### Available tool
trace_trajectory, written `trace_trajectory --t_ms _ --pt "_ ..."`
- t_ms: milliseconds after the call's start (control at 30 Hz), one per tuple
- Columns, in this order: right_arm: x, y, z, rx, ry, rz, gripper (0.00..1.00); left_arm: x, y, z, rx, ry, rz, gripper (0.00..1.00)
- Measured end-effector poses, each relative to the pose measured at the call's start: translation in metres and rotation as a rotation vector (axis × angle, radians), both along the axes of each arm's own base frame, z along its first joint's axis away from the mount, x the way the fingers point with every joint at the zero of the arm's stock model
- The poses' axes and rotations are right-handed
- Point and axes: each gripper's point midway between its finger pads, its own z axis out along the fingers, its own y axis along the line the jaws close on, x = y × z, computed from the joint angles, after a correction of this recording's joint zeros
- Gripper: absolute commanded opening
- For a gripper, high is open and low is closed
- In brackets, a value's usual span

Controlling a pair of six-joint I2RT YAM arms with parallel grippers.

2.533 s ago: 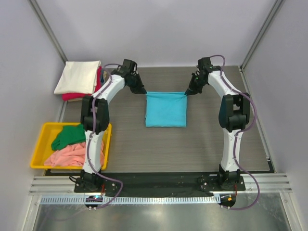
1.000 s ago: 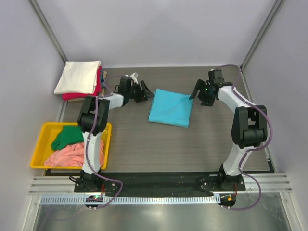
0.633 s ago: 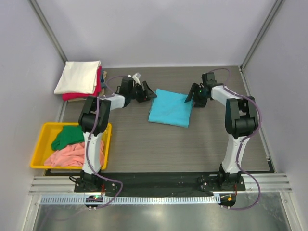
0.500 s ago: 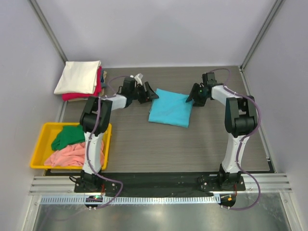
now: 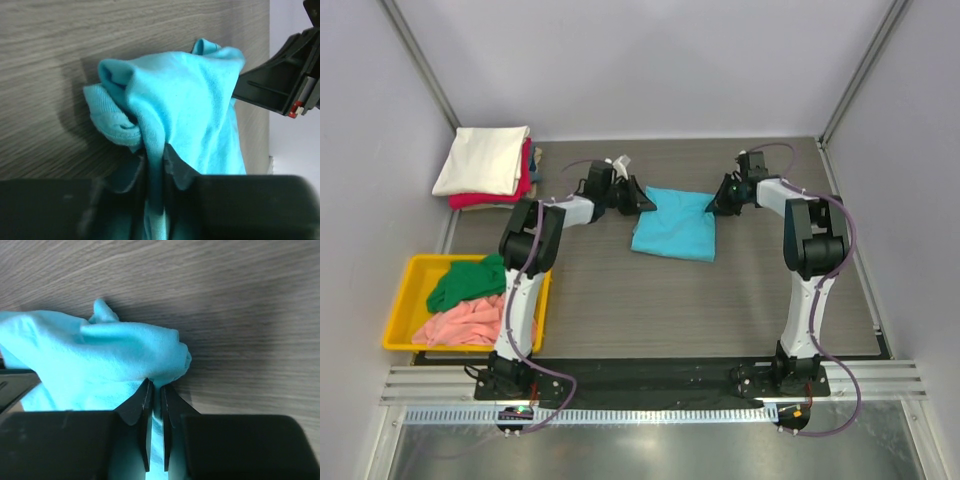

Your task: Fold and stack the t-shirts

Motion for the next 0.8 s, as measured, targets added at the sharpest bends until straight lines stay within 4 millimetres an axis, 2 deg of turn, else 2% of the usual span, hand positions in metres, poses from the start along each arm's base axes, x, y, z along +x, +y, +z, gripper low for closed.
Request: trace_trajectory --t_ms 67,133,167,267,300,367,500,633,800 --pt "0.002 0.003 0.0 0.013 -0.009 0.007 0.13 -0.003 -0.003 0.0 -0.01 0.01 -0.012 0.0" --pt "0.004 0.004 0.001 0.021 -0.015 0.013 0.19 -0.005 -0.005 0.002 -0.018 0.014 -0.02 0.0" --pt "0.004 0.005 0.001 0.025 -0.017 0.014 0.36 -0.005 -0.005 0.002 -0.017 0.015 -0.021 0.0" --pt "0.007 0.01 0.009 0.051 -0.04 0.022 0.62 -0.006 -0.001 0.003 0.014 0.027 -0.022 0.0" --pt "0.007 0.011 0.011 0.051 -0.047 0.019 0.64 -0.006 0.002 0.005 0.028 0.032 -0.019 0.0" --pt "0.005 0.011 0.015 0.026 -0.065 0.02 0.67 -0.006 0.011 0.01 0.062 0.028 -0.012 0.0" --pt "-0.02 -0.003 0.015 -0.031 -0.025 -0.016 0.68 -0.003 0.031 0.029 0.136 0.005 0.0 0.0" --pt "-0.056 -0.016 0.016 -0.065 0.032 -0.04 0.68 0.007 0.064 0.049 0.243 -0.034 0.041 0.01" --pt "-0.08 -0.02 0.036 -0.065 0.022 -0.043 0.68 0.015 0.108 0.072 0.388 -0.078 0.085 0.0"
